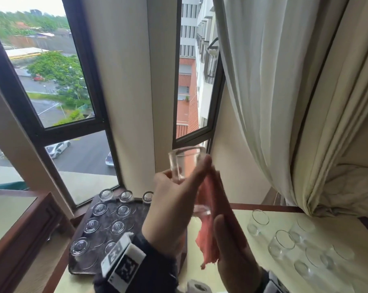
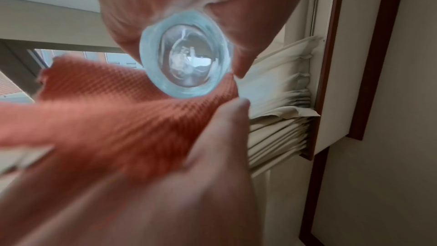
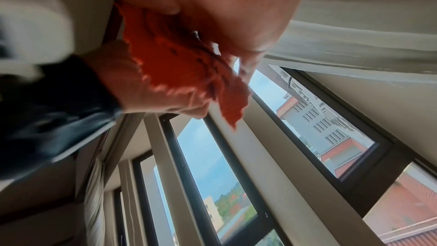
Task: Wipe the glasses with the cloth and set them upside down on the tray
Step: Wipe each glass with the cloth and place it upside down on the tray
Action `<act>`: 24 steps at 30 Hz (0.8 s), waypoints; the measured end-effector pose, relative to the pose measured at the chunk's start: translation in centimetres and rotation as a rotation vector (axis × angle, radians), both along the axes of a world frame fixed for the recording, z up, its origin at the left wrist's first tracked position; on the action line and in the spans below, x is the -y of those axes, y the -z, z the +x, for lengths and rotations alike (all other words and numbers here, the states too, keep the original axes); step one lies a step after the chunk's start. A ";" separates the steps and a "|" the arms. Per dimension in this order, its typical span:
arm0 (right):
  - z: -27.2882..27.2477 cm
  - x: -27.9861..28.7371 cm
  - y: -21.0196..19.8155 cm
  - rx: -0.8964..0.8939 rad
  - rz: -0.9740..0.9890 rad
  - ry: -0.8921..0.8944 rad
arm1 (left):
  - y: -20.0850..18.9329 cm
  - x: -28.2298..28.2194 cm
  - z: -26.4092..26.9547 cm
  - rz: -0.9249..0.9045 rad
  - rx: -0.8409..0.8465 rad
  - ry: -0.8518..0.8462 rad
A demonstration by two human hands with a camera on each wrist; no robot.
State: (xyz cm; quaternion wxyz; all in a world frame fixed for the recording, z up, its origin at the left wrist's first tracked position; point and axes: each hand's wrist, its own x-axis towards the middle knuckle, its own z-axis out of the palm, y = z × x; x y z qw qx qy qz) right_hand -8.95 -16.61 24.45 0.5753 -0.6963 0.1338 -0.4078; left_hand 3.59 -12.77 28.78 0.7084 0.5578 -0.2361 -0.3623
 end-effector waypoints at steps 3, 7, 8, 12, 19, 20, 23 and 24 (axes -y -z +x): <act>0.4 1.8 -2.3 0.069 0.050 0.000 | 0.3 -0.3 -1.8 -0.028 -0.039 0.085; 1.0 3.4 -4.0 0.055 -0.081 0.144 | -0.4 0.1 -3.0 -0.081 -0.037 0.189; 1.1 3.2 -3.8 0.064 -0.162 0.140 | -0.7 0.3 -2.8 -0.074 -0.032 0.163; 0.6 1.6 -0.7 0.025 -0.172 0.091 | -1.5 0.9 -0.3 -0.081 -0.014 0.039; 0.4 3.5 -3.2 0.056 0.031 0.132 | -1.4 1.0 -1.9 -0.113 0.113 0.152; 0.2 4.1 -3.9 0.049 0.008 0.119 | -1.1 1.1 -2.5 -0.106 0.137 0.166; 0.0 3.9 -4.9 -0.099 -0.001 0.018 | -1.1 1.6 -2.9 -0.066 0.134 0.128; -0.2 3.5 -4.5 -0.120 -0.030 0.003 | -1.3 1.9 -2.7 -0.045 0.113 0.094</act>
